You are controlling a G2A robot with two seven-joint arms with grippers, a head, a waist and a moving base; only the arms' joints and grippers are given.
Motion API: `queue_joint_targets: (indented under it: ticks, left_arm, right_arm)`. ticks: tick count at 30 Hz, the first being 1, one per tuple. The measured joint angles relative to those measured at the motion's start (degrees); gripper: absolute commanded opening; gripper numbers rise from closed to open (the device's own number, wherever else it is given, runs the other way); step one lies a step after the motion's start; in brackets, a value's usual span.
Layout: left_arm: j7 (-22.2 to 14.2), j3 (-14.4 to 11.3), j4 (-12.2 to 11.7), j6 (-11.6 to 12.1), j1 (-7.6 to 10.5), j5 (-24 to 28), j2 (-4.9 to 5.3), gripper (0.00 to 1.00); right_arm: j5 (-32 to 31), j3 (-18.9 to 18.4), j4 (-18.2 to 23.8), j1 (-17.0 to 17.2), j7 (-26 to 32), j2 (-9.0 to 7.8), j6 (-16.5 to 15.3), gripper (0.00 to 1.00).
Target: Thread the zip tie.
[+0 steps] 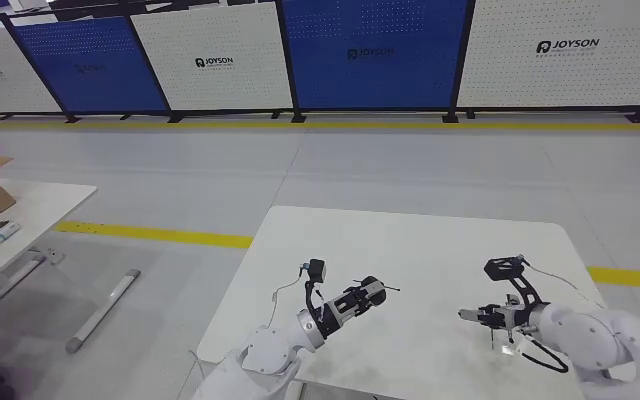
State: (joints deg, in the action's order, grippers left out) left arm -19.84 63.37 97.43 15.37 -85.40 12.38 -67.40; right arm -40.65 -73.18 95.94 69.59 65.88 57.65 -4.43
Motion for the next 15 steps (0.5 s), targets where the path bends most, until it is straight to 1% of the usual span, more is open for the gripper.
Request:
queue_joint_targets:
  ticks: [13,15]
  left_arm:
    - [0.00,0.00,0.00,0.00,0.00,0.00,0.00,0.00]
    - [0.00,0.00,0.00,0.00,0.00,0.00,0.00,0.00]
  right_arm:
    - [0.43,0.01,-0.03,0.11,-0.49,0.02,-0.22,1.00]
    - [1.87,0.10,-0.51,0.30,-0.39,0.05,-0.45,1.00]
